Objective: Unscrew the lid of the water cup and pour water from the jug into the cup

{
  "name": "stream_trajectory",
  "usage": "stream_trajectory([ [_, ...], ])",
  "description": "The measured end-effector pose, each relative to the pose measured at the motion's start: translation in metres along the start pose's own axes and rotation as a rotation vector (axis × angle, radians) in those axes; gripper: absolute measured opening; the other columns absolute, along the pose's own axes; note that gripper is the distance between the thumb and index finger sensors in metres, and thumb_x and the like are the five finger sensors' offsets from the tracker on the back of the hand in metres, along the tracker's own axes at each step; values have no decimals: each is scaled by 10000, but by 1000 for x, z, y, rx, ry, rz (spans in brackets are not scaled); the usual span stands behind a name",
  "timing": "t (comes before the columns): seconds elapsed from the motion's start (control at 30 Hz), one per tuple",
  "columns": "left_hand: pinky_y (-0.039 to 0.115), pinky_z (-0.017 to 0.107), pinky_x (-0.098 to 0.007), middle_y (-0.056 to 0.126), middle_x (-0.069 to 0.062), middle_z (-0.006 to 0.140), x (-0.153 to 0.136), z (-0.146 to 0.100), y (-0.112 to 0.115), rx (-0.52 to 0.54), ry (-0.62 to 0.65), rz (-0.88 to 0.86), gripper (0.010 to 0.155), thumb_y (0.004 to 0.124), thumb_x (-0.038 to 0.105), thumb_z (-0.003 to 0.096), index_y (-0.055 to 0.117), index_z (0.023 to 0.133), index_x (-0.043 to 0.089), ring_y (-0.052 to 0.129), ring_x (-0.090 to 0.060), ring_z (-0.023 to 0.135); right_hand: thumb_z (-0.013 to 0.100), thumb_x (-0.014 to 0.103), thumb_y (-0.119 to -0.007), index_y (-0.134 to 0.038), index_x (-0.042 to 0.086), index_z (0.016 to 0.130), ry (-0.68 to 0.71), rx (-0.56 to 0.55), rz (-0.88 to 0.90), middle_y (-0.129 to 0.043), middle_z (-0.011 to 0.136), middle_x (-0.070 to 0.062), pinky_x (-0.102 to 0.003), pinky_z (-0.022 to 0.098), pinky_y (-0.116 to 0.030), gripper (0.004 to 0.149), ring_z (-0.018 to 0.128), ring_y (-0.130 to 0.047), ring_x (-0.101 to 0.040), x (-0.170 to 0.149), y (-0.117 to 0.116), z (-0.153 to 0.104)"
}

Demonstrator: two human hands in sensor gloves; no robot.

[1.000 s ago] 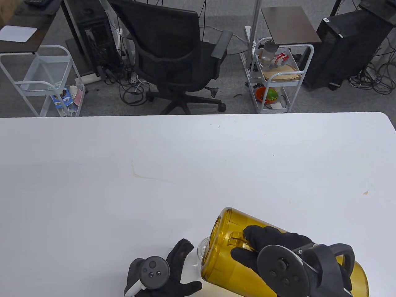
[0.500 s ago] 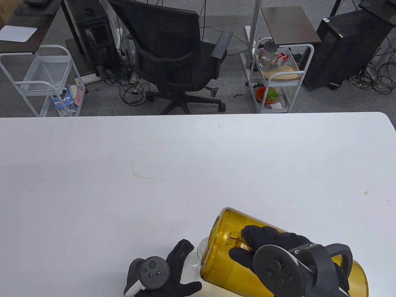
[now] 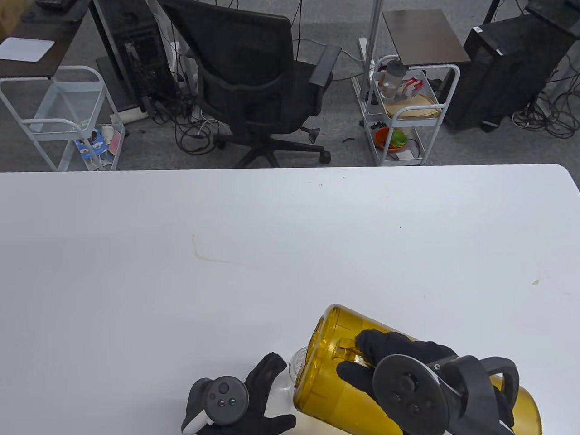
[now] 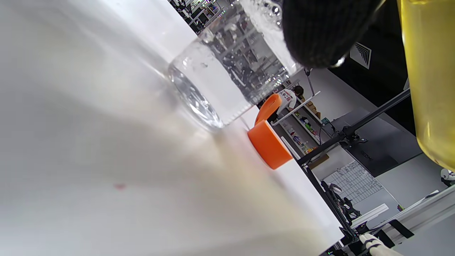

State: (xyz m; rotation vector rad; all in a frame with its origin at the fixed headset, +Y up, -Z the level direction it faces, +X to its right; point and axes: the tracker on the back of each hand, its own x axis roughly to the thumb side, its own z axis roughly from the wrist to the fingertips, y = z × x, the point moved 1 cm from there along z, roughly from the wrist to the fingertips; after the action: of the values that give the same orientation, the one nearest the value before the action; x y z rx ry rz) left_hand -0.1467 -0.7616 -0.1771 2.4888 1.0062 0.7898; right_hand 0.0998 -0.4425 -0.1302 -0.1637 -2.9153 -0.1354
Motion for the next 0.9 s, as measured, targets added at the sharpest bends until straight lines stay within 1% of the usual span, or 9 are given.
stream_trajectory([
  [0.9, 415, 792, -620, 187, -159, 1183, -1, 0, -1, 8, -2, -9, 1047, 840, 509, 389, 138, 1073, 142, 366, -483, 1113, 452, 653, -687, -868, 292, 806, -4, 23, -4, -986, 494, 80, -357, 146, -969, 538, 241, -1025, -138, 1, 2, 3],
])
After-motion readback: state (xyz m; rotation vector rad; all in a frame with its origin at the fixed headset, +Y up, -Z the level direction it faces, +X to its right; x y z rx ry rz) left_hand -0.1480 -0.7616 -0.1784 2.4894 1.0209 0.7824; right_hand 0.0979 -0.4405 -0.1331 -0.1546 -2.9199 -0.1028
